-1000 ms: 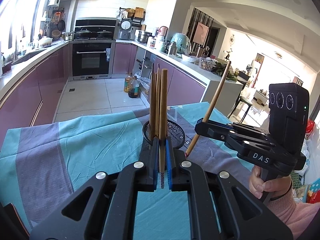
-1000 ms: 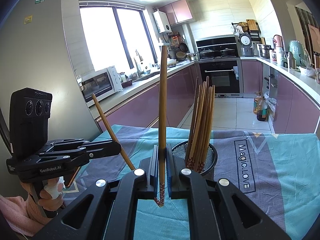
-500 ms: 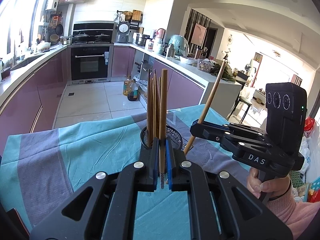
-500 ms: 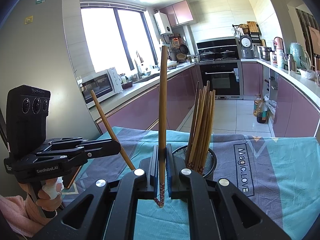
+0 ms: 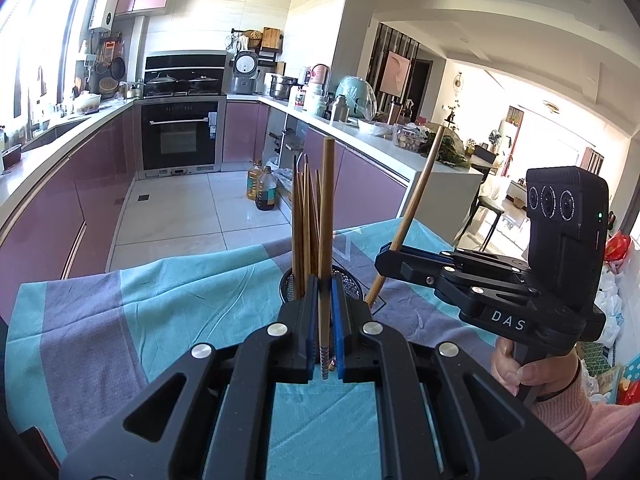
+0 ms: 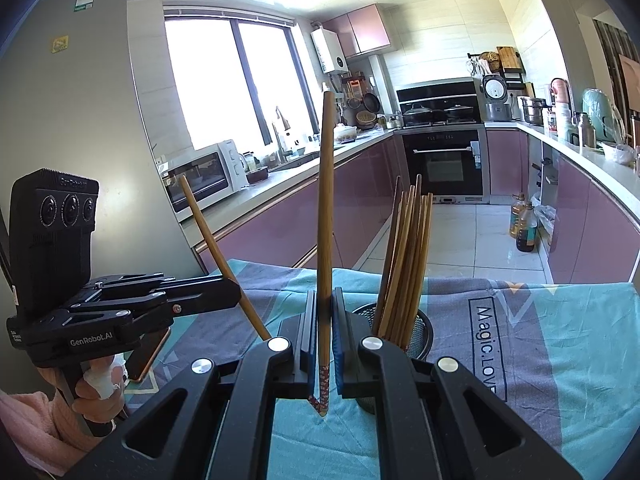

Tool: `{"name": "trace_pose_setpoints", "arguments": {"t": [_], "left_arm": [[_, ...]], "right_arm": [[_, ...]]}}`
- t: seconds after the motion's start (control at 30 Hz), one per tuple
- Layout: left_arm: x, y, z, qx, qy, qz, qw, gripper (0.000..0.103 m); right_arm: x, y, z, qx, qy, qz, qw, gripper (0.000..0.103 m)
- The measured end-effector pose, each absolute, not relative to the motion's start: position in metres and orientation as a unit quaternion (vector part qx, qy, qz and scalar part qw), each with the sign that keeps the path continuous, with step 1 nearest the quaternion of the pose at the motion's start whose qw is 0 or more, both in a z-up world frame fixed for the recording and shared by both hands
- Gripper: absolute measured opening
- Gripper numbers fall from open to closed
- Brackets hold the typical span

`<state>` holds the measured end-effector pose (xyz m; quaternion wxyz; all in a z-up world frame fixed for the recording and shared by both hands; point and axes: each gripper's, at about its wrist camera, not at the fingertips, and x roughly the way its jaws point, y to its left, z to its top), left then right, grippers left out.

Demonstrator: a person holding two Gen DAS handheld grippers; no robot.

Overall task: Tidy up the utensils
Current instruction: 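Carry both upright chopsticks over the black mesh cup, then lower both held chopsticks down into the black mesh cup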

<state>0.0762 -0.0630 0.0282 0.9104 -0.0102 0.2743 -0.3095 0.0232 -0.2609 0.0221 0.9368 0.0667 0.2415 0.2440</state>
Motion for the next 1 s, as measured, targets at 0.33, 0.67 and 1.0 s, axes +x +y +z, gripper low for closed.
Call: {"name": "trace_pose_setpoints", "arguments": {"t": [0.33, 0.67, 1.0], "left_arm": [[0.071, -0.056, 0.033, -0.019, 0.259, -0.313, 0.914, 0.007], [0.064, -0.054, 0.041, -0.022, 0.248, -0.314, 0.916, 0.007], [0.06, -0.052, 0.054, -0.023, 0.23, -0.318, 0.919, 0.007]], "right_arm": [[0.029, -0.263, 0.029, 0.07, 0.237, 0.25, 0.936, 0.006], [0.032, -0.264, 0.034, 0.069, 0.23, 0.25, 0.938, 0.006], [0.034, -0.271, 0.04, 0.07, 0.219, 0.247, 0.941, 0.006]]}}
